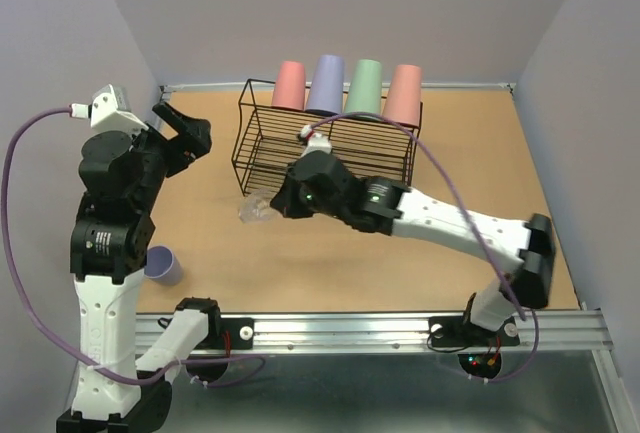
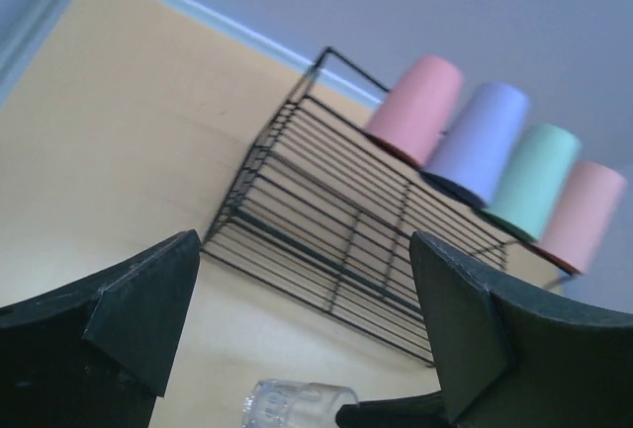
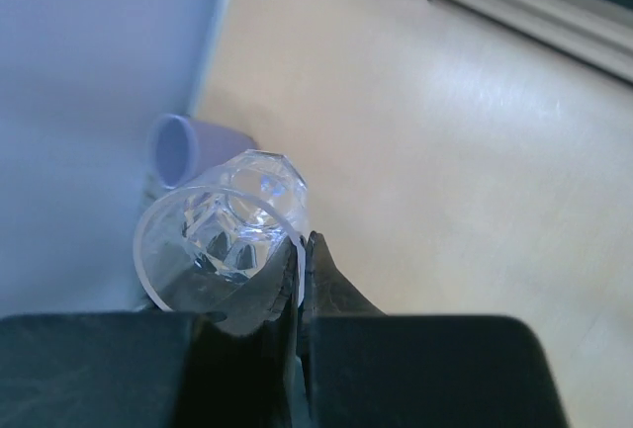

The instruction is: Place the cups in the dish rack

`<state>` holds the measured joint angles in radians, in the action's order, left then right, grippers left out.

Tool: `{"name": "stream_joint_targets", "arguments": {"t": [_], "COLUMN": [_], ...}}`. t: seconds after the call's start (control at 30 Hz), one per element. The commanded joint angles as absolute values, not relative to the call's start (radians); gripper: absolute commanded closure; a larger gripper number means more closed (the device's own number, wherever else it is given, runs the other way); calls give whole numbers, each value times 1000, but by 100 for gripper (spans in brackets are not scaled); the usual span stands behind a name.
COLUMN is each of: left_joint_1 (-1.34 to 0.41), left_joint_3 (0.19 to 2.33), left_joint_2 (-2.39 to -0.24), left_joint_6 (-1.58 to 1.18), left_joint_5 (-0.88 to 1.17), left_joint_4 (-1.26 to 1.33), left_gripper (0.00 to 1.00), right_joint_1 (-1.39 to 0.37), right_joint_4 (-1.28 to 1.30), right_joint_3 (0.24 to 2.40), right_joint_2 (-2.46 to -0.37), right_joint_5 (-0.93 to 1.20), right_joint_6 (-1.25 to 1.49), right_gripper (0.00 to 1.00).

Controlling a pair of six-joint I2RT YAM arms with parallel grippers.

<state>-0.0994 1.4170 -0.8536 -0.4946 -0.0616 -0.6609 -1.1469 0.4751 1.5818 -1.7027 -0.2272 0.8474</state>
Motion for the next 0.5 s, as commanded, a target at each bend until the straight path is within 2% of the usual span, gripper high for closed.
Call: {"name": "stream_joint_targets", "arguments": {"t": [0.0,0.13,0.2,0.23,0.3,0.47], "left_joint_1": [-106,-107,-110,-117,-144,-289], "left_joint_3": [1480,1418,1300,1249,1159,1072], "left_joint_2": [-891,-893,-885,-881,-855,-867], "left_joint_6": [-544,-684,-808,-971,-1089,-1192], "left_joint_5": [290,561,743,791,816,784], "left_joint_4": [-499,-263,-9,109,396,583], "left_gripper": [1,1,1,1,1,1], "right_joint_1": [-1155,-1144,-1140,-1132,-1129,-1129], "right_joint_4": [364,204,66,36,8,-66], "right_joint_3": [1504,1379,1284,1260,1249,1262], "right_joint_2": [-1479,-1248,-1119,-1086,-1042,-997], "right_joint_5": [-376,-446,-475,-485,-498,-505], "right_joint_6": [819,819,816,812,793,750], "right_gripper": [100,100,100,99,100,99]}}
